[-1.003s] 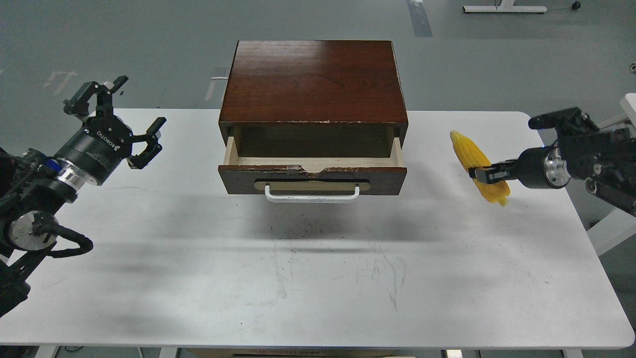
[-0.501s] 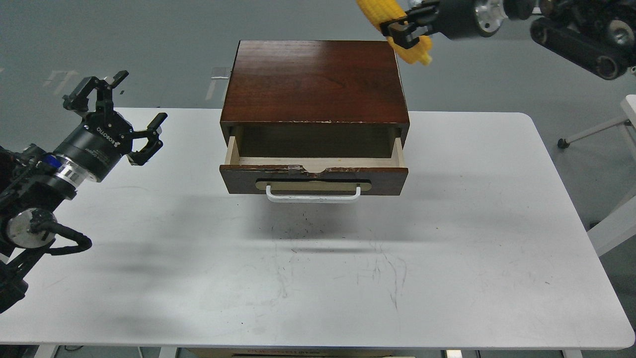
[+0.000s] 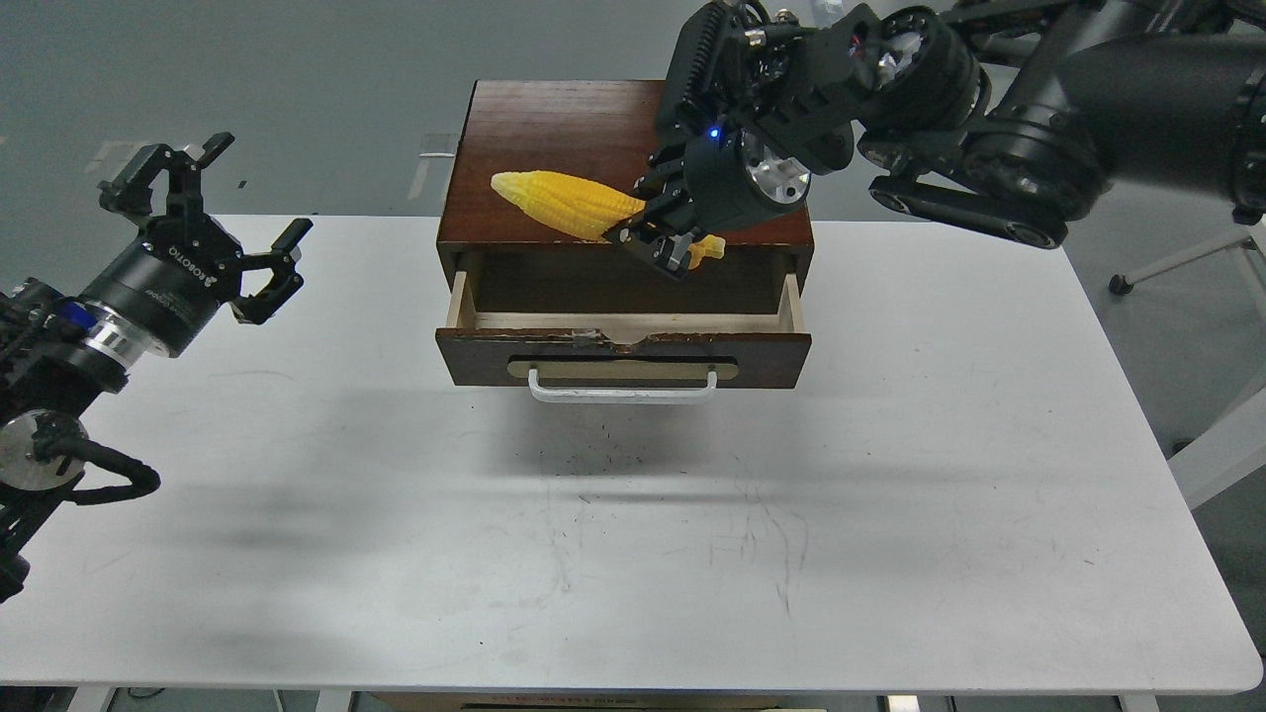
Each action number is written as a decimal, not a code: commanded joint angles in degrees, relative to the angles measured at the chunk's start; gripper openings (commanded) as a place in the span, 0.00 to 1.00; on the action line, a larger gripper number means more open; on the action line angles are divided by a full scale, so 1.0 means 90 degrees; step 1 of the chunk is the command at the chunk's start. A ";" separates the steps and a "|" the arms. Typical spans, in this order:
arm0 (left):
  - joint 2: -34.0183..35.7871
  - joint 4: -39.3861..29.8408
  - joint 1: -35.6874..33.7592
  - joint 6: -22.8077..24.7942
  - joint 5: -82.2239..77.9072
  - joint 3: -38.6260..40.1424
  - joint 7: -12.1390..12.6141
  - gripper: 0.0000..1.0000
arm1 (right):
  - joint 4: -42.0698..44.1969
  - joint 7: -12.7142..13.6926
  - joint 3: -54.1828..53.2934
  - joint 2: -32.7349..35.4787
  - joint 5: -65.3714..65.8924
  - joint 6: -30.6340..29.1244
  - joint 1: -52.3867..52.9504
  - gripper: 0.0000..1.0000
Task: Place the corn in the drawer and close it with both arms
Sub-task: 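Lower the corn cob into the open drawer and release it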
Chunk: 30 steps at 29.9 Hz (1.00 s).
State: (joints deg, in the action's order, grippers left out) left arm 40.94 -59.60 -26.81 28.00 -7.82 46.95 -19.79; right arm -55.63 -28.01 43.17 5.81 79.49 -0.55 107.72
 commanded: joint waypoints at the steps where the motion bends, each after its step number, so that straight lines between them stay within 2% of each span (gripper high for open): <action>1: 0.0031 0.0001 0.0010 0.0000 0.0000 -0.0021 0.0001 0.99 | -0.0001 0.0001 0.0203 -0.0128 0.0093 0.0286 -0.0016 0.12; 9: 0.0138 -0.0009 0.0020 0.0000 0.0010 0.0008 -0.0008 0.99 | 0.0048 0.0001 0.0506 -0.0460 0.0103 0.0403 -0.0143 0.16; 12: 0.0158 -0.0067 0.0039 0.0000 0.0010 0.0008 -0.0008 0.99 | 0.0068 0.0001 0.0545 -0.0489 0.0103 0.0403 -0.0211 0.24; 13: 0.0158 -0.0067 0.0039 0.0000 0.0010 0.0008 -0.0008 0.99 | 0.0068 0.0001 0.0545 -0.0480 0.0103 0.0403 -0.0221 0.35; 16: 0.0158 -0.0067 0.0049 0.0000 0.0010 0.0017 -0.0008 0.99 | 0.0068 0.0001 0.0555 -0.0480 0.0093 0.0393 -0.0241 0.49; 21: 0.0168 -0.0067 0.0049 0.0000 0.0010 0.0008 -0.0008 0.99 | 0.0068 0.0001 0.0555 -0.0480 0.0093 0.0393 -0.0241 0.58; 26: 0.0168 -0.0068 0.0049 0.0000 0.0010 0.0018 -0.0008 0.99 | 0.0058 0.0001 0.0555 -0.0480 0.0093 0.0403 -0.0241 0.74; 30: 0.0168 -0.0087 0.0049 0.0000 0.0010 0.0018 -0.0008 0.99 | 0.0039 0.0001 0.0555 -0.0460 0.0084 0.0403 -0.0241 0.77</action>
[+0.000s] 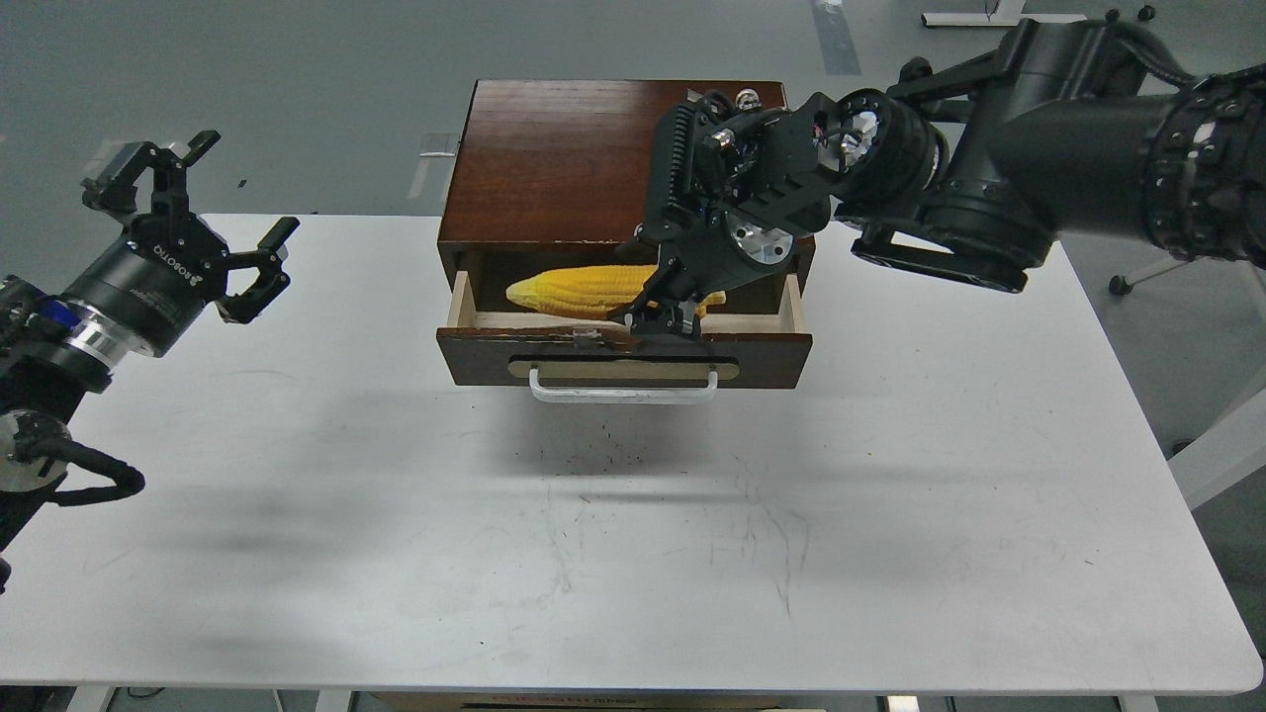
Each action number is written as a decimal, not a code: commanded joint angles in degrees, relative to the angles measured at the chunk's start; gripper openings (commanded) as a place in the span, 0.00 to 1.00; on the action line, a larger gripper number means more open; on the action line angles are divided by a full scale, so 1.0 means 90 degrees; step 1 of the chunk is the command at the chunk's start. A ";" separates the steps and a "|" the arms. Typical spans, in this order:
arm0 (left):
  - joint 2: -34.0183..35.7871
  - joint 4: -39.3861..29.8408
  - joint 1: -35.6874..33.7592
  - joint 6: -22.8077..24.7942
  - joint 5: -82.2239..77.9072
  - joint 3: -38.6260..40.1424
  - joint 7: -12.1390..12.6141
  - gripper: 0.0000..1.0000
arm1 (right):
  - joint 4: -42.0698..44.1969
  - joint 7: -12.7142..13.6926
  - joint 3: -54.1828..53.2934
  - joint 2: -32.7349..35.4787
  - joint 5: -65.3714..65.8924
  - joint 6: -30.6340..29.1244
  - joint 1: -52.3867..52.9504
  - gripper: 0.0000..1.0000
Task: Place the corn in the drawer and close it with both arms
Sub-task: 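Lower the corn cob into the open drawer and release it, then withdraw the right gripper up and back from the drawer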
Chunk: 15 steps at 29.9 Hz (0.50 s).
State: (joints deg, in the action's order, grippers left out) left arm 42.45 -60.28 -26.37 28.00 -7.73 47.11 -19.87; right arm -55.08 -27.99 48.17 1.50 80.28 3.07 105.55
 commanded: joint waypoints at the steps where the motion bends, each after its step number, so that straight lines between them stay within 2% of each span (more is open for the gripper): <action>1: 0.0010 -0.0021 0.0000 0.0000 0.0000 0.0000 0.0000 0.99 | -0.0032 -0.0001 0.0000 0.0018 -0.0004 0.0001 0.0010 0.78; 9: 0.0010 -0.0031 0.0000 0.0000 -0.0010 0.0000 0.0000 0.99 | -0.0052 -0.0001 -0.0399 0.0116 -0.0247 0.0001 0.0215 0.90; 11: 0.0010 -0.0031 0.0000 0.0000 -0.0010 0.0000 0.0000 0.99 | -0.0062 -0.0001 -0.0576 0.0252 -0.0500 -0.0009 0.0235 0.95; 15: 0.0048 -0.0031 0.0000 0.0000 -0.0010 0.0010 -0.0029 0.99 | -0.0344 -0.0001 -0.1034 0.0914 -0.1700 -0.0058 0.0342 0.98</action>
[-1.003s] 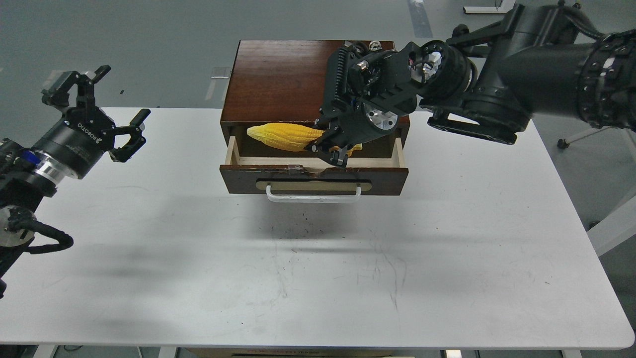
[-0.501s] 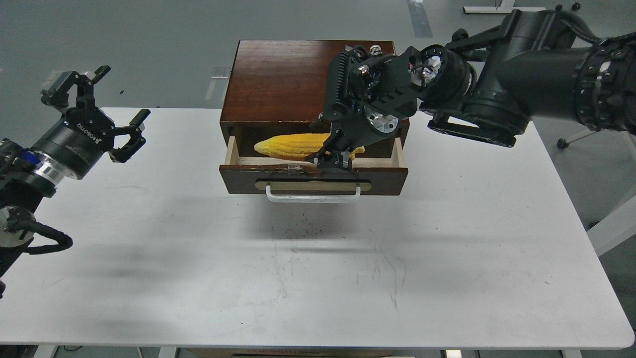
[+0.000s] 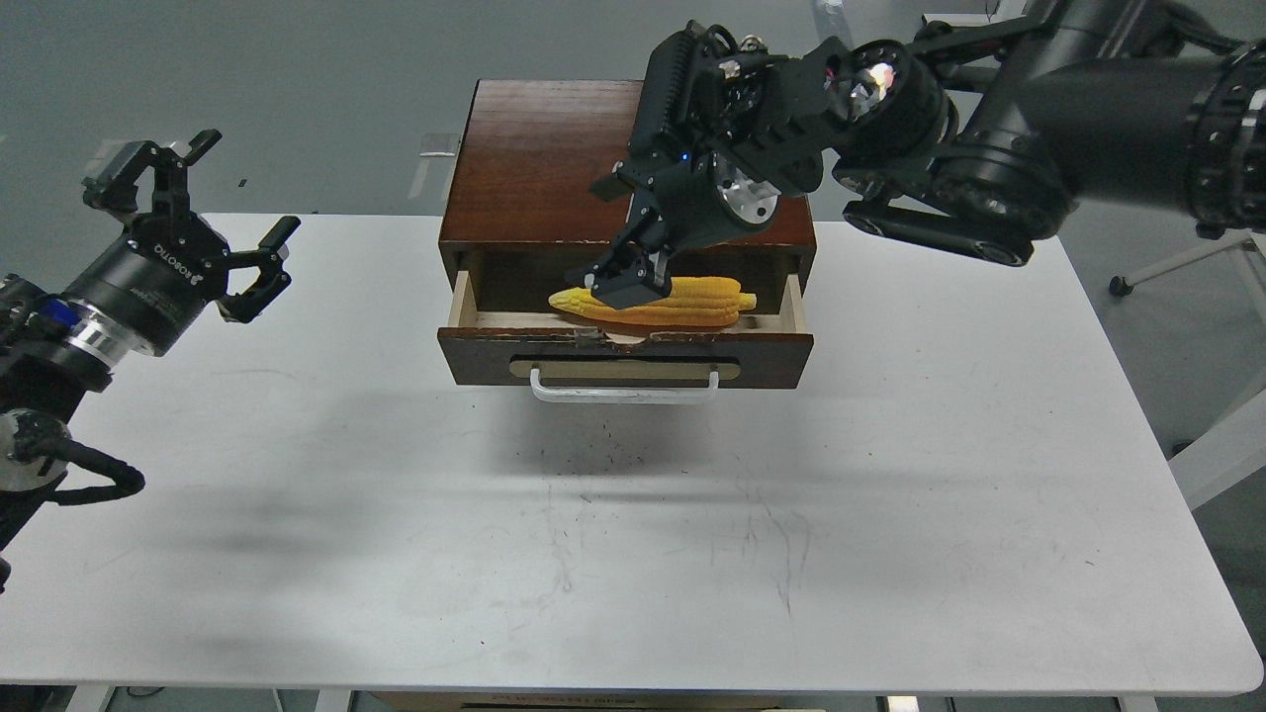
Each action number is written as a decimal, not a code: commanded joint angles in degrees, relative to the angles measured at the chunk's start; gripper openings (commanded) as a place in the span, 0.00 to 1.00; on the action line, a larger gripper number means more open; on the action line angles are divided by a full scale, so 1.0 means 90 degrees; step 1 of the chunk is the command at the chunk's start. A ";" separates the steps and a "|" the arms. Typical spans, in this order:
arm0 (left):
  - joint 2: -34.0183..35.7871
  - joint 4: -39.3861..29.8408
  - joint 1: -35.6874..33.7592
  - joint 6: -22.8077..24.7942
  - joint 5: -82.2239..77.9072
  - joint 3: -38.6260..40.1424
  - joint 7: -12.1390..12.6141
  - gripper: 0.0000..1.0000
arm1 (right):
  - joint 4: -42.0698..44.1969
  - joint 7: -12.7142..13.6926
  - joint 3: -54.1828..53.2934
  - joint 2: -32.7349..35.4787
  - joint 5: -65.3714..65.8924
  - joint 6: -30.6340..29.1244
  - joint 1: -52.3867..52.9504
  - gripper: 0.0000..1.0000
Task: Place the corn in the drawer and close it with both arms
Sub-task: 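Withdraw the right gripper up and back from the drawer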
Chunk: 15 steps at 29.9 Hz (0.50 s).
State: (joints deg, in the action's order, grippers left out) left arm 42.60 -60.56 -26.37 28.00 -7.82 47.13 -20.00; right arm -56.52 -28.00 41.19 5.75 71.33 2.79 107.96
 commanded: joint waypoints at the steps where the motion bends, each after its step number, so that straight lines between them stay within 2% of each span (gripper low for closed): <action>1: 0.0042 0.0001 0.0000 0.0000 0.0000 0.0007 -0.0024 0.99 | -0.0234 -0.0001 -0.0309 0.0580 -0.0864 -0.0027 0.0075 0.98; 5: 0.0072 0.0001 0.0000 0.0000 0.0000 -0.0002 -0.0082 0.99 | -0.0380 -0.0001 -0.0815 0.1399 -0.1770 -0.0027 -0.0187 0.98; 8: 0.0082 0.0001 0.0000 0.0000 -0.0010 -0.0032 -0.0122 0.99 | -0.0430 -0.0001 -0.1362 0.1987 -0.2523 -0.0027 -0.0841 0.98; 11: 0.0072 0.0001 0.0000 0.0000 -0.0010 -0.0022 -0.0151 0.99 | -0.0390 -0.0001 -0.2550 0.2591 -0.3401 0.0012 -0.2009 0.98; 14: 0.0072 0.0030 -0.0019 0.0000 -0.0068 0.0007 -0.0394 0.99 | -0.0430 -0.0001 -0.3880 0.3071 -0.3853 -0.0007 -0.3096 0.98; 15: 0.0081 0.0039 -0.0039 0.0000 -0.0126 0.0007 -0.0569 0.99 | -0.0371 -0.0001 -0.4473 0.3178 -0.3969 0.0002 -0.3708 0.98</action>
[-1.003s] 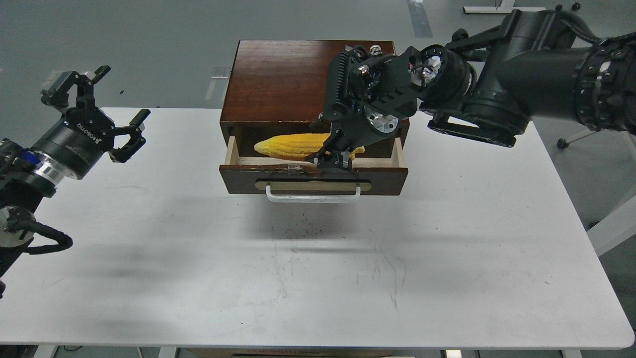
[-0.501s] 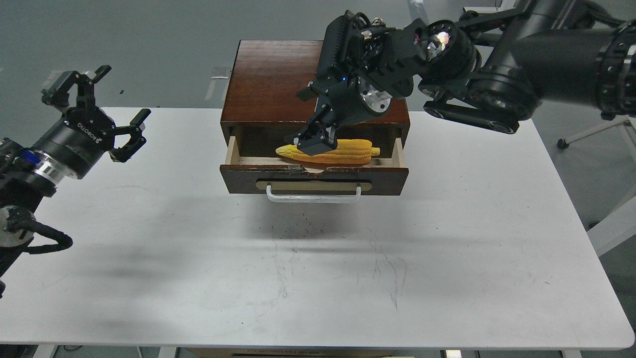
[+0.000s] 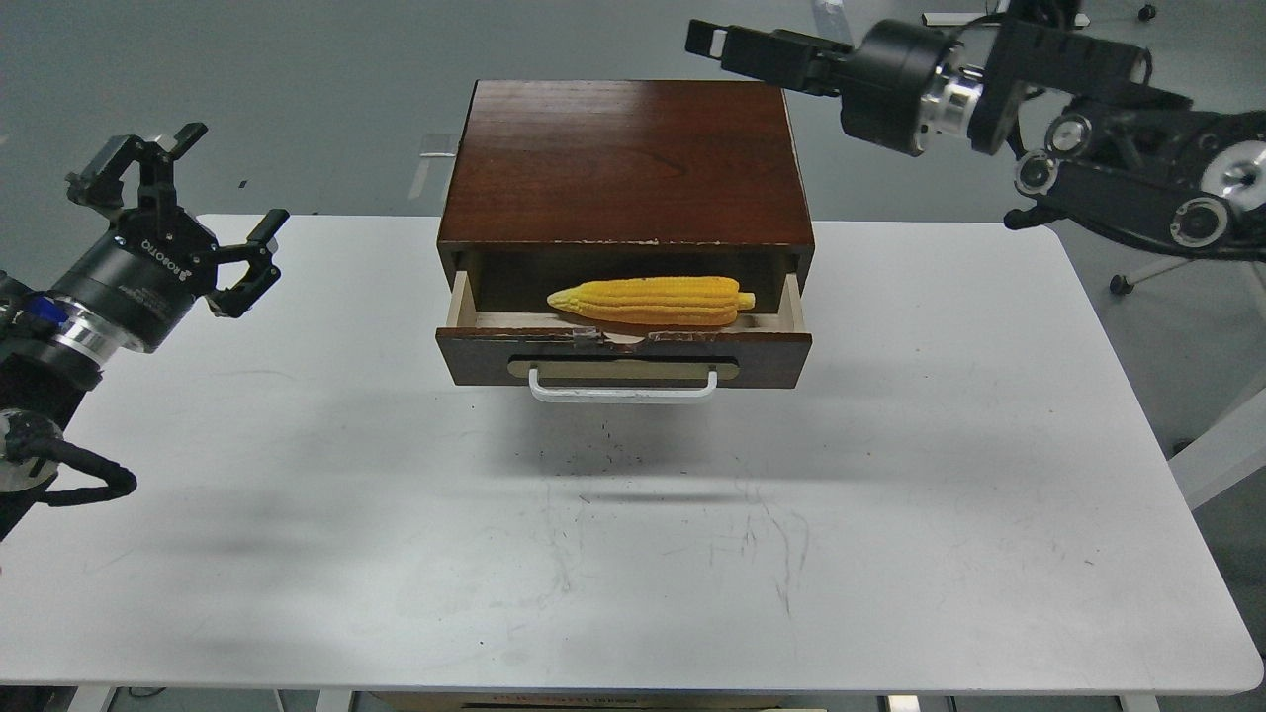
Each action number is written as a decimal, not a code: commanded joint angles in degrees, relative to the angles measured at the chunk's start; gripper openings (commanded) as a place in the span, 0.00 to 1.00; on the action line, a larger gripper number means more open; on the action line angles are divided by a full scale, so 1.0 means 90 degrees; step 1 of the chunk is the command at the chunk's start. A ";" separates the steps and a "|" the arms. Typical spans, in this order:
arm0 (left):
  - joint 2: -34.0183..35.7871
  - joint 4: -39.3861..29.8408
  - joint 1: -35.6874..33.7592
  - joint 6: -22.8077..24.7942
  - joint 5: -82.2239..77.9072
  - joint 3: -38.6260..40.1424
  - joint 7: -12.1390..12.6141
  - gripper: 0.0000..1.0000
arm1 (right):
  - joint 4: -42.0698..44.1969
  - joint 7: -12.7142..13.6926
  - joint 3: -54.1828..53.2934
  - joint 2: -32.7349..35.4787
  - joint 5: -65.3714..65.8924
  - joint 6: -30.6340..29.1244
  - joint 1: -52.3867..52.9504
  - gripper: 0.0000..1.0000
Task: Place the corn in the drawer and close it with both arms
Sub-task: 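Withdraw the right gripper up and back from the drawer, then bring the left gripper toward the drawer front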
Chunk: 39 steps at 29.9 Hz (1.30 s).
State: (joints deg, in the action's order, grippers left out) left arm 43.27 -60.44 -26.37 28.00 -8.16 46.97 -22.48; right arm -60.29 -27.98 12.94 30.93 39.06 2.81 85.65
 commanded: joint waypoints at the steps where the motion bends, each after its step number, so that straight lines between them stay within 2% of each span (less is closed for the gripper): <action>1: 0.0016 0.0026 -0.0049 0.0000 -0.0119 0.0015 -0.0362 0.99 | 0.0077 -0.0002 -0.1668 0.0401 -0.0433 0.0020 -0.1544 0.98; 5: 0.0075 0.0026 -0.0039 0.0000 -0.0226 0.0006 -0.0451 0.99 | 0.0291 -0.0002 -0.3611 0.0382 -0.1027 0.0011 -0.3340 0.98; 7: 0.0075 0.0026 -0.0039 0.0000 -0.0227 -0.0004 -0.0451 0.99 | 0.0369 -0.0002 -0.3905 0.0381 -0.1300 -0.0009 -0.3692 0.99; 11: 0.0055 0.0007 -0.0039 0.0000 -0.0236 -0.0043 -0.0441 0.99 | 0.0886 -0.0002 -0.4035 0.0275 -0.2831 -0.0116 -0.4281 1.00; 15: -0.0023 0.0006 -0.0039 0.0000 -0.0236 -0.0063 -0.0422 0.99 | 0.1288 -0.0002 -0.4025 0.0118 -0.3509 -0.0526 -0.4457 1.00; 17: -0.0062 -0.0003 -0.0020 0.0000 -0.0236 -0.0072 -0.0402 0.99 | 0.1366 -0.0002 -0.4083 -0.0009 -0.3607 -0.1032 -0.4604 1.00; 22: -0.0081 -0.0023 0.0029 0.0000 -0.0246 -0.0073 -0.0402 0.99 | 0.1376 -0.0002 -0.4045 -0.0165 -0.3919 -0.1804 -0.4653 1.00; 30: 0.0201 -0.0169 -0.0126 0.0000 -0.0314 0.0054 -0.0431 0.99 | 0.1376 -0.0002 -0.4006 -0.0165 -0.3920 -0.1845 -0.4643 1.00; 35: 0.0436 -0.0179 -0.1102 0.0000 -0.1026 0.0054 -0.0461 0.99 | 0.1366 -0.0002 -0.4006 -0.0146 -0.3920 -0.1845 -0.4633 1.00; 39: 0.0690 -0.0851 -0.1728 0.0000 -0.1544 0.0045 -0.0461 0.97 | 0.1366 -0.0002 -0.3976 -0.0117 -0.3901 -0.1835 -0.4643 1.00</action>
State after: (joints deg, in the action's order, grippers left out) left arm 47.97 -63.86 -38.41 28.00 -19.03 47.45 -26.67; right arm -48.01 -28.01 -23.02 29.71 3.86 -13.74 43.93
